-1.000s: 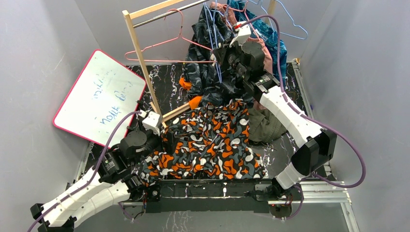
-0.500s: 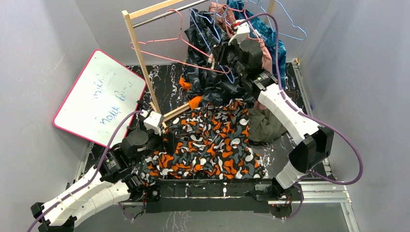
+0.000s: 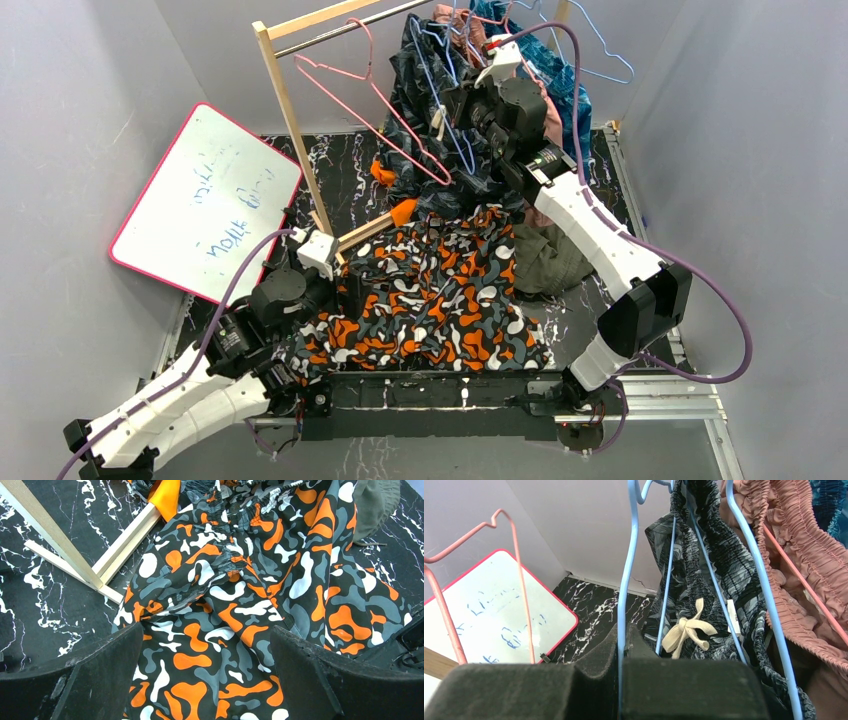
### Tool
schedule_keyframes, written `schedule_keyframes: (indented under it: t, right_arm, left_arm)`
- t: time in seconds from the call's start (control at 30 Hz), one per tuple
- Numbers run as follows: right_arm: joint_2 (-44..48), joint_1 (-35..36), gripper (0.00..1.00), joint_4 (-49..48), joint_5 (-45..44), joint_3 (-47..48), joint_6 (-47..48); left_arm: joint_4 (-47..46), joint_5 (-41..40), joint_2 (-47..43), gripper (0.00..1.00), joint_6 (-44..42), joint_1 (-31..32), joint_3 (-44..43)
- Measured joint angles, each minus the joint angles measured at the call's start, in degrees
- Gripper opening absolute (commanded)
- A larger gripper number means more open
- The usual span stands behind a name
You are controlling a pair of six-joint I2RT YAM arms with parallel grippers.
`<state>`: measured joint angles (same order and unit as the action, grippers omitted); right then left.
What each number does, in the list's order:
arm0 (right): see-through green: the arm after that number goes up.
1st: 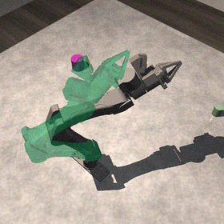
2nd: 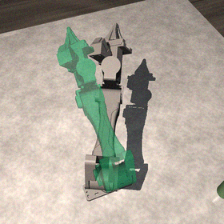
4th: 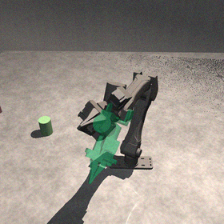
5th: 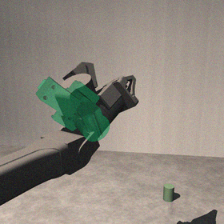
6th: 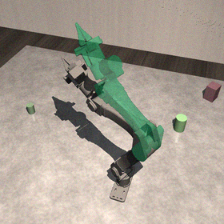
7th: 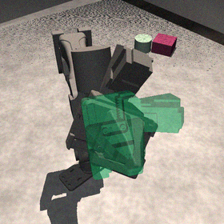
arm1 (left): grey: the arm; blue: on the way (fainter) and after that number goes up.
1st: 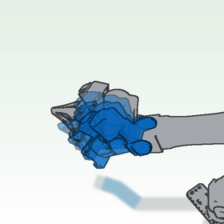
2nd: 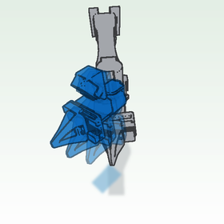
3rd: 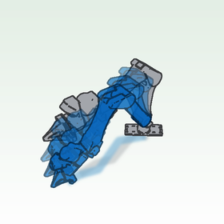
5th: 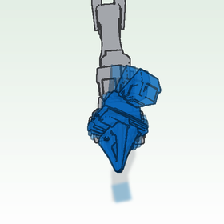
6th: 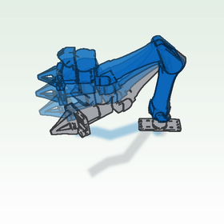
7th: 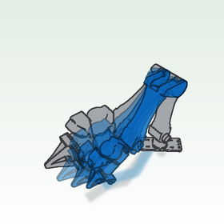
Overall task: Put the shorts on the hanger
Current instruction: Pick up the hanger from the clothesline.
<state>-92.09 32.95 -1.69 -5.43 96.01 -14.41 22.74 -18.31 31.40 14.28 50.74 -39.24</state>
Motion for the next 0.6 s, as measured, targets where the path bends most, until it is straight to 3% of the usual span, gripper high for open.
schedule_keyframes:
  t: [0.27,0.6]
  right_arm:
    - [3.67,0.0,0.0,-7.1,0.76,-6.34,0.09]
    - [4.74,0.0,0.0,-12.66,2.03,-7.21,0.28]
  left_arm:
    - [0.0,0.13,-1.53,0.98,0.02,0.0,0.0]
    - [0.02,0.15,-1.57,0.98,0.02,0.0,0.0]
